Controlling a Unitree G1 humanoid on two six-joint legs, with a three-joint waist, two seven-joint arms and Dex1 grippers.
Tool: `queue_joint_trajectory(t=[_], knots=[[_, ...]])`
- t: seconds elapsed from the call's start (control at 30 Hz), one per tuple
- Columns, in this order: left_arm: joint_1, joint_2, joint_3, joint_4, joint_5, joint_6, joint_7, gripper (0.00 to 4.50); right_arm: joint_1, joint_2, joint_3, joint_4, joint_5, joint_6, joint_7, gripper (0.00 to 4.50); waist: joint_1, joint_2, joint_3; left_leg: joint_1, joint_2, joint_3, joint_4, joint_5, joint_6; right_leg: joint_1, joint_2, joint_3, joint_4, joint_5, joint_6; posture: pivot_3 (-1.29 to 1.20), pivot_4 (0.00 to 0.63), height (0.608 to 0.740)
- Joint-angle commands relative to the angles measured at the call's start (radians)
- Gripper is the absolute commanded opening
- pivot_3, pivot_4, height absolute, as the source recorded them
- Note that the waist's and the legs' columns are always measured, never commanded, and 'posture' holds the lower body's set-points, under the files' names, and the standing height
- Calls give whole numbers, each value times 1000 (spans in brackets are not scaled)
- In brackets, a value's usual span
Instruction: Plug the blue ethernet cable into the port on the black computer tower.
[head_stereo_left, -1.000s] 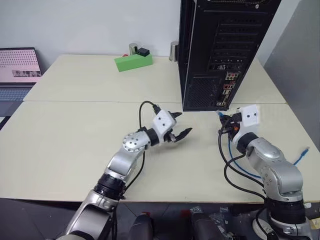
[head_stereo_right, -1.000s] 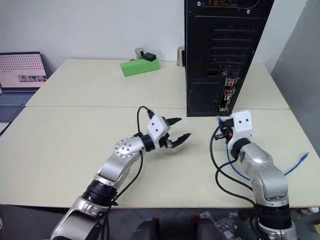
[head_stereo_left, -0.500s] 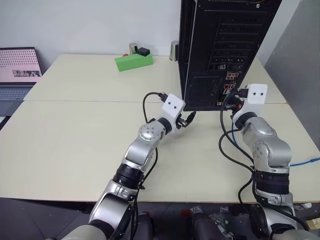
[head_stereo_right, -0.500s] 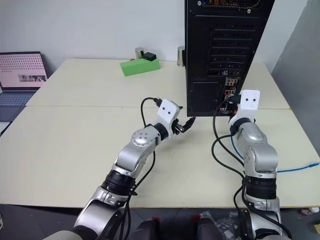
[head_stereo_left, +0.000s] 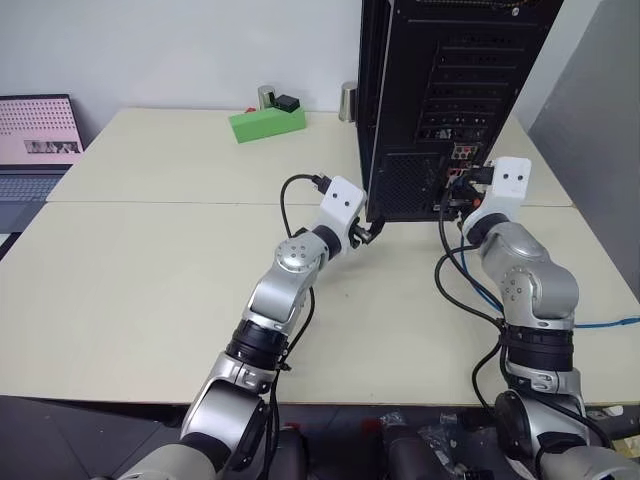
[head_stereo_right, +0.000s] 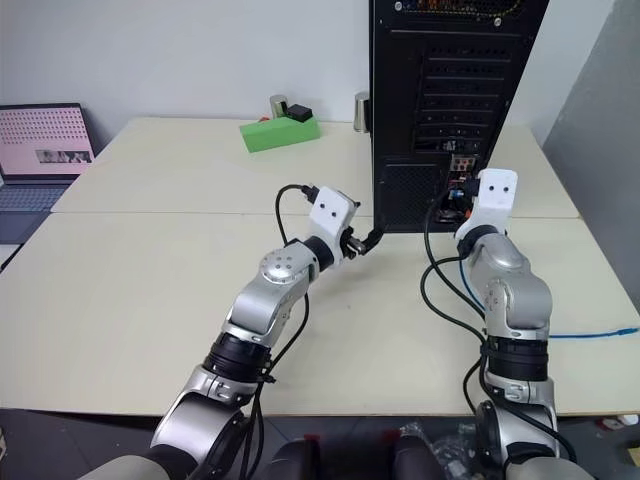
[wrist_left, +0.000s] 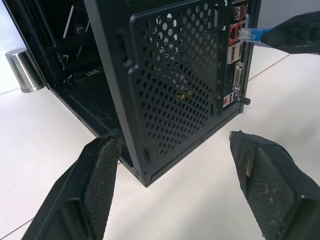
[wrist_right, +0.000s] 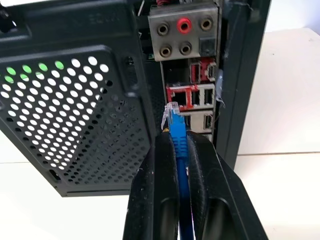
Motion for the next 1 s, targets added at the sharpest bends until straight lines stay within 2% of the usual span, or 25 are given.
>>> queue_joint_trajectory(t=[0.03, 1.0], knots=[[-11, -12, 12, -36, -8, -1, -9, 3652, -33, -8, -7, -10, 2, -26, 8, 6, 0, 0, 0, 0, 0, 0, 0, 0, 0, 0, 0, 0, 0, 0, 0, 0, 150, 740], [5, -1, 26, -76, -68, -10, -133, 3652, -52, -19, 7, 63, -23, -96, 10, 5, 0, 0, 0, 0, 0, 0, 0, 0, 0, 0, 0, 0, 0, 0, 0, 0, 150, 740]])
